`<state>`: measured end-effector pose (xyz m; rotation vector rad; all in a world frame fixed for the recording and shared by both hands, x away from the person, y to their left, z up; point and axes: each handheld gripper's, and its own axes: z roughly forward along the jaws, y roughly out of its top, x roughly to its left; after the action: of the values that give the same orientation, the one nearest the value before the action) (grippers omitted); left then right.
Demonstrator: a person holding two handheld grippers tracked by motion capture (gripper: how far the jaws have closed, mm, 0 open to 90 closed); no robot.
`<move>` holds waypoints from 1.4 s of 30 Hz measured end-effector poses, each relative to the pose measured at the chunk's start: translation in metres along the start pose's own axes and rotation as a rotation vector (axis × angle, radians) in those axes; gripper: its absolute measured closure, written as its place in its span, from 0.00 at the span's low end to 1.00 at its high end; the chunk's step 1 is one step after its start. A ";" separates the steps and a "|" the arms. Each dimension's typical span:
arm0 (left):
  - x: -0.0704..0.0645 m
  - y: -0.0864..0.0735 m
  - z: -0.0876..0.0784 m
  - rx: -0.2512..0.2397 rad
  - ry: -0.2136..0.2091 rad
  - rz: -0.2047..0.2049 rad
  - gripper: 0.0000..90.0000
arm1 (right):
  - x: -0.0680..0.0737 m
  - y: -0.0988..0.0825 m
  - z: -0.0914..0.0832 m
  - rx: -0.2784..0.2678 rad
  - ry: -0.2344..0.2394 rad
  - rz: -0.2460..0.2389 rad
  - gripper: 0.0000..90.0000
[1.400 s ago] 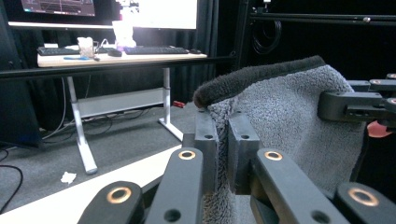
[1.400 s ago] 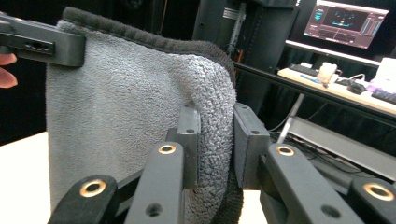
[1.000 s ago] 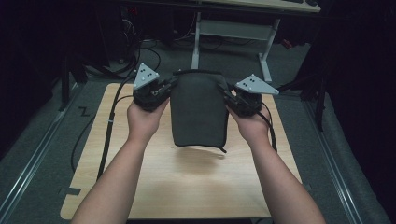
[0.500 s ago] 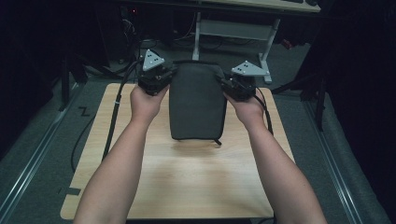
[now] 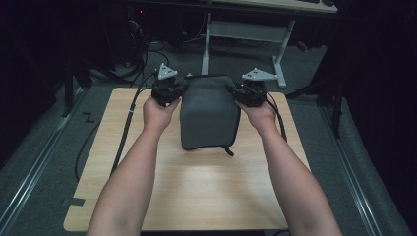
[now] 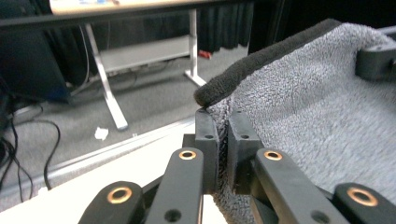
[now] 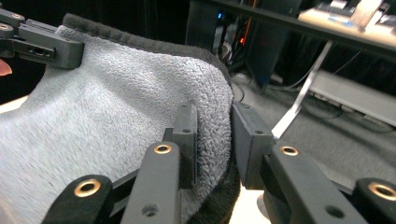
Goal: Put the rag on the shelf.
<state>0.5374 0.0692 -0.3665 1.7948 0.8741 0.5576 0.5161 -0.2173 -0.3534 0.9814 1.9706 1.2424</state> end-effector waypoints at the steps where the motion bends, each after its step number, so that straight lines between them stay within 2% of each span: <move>1: 0.000 -0.002 0.002 0.007 -0.002 -0.003 0.94 | -0.001 -0.002 0.002 0.010 0.007 0.002 0.82; 6: 0.001 -0.013 0.009 0.035 -0.017 -0.018 0.94 | -0.006 -0.011 0.006 0.035 0.043 0.043 0.83; 16: 0.004 -0.035 0.020 0.096 -0.050 -0.065 0.95 | -0.010 -0.034 0.018 0.073 0.048 0.086 0.84; 25: 0.008 -0.049 0.022 0.113 -0.072 -0.105 0.95 | -0.012 -0.045 0.025 0.105 0.075 0.134 0.83; 36: 0.009 -0.068 0.026 0.149 -0.097 -0.134 0.94 | -0.012 -0.060 0.034 0.150 0.097 0.177 0.83; 42: 0.007 -0.074 0.028 0.163 -0.115 -0.145 0.94 | -0.015 -0.067 0.036 0.163 0.098 0.209 0.79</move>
<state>0.5392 0.0749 -0.4459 1.8713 0.9836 0.2949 0.5351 -0.2313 -0.4273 1.2562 2.1152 1.2771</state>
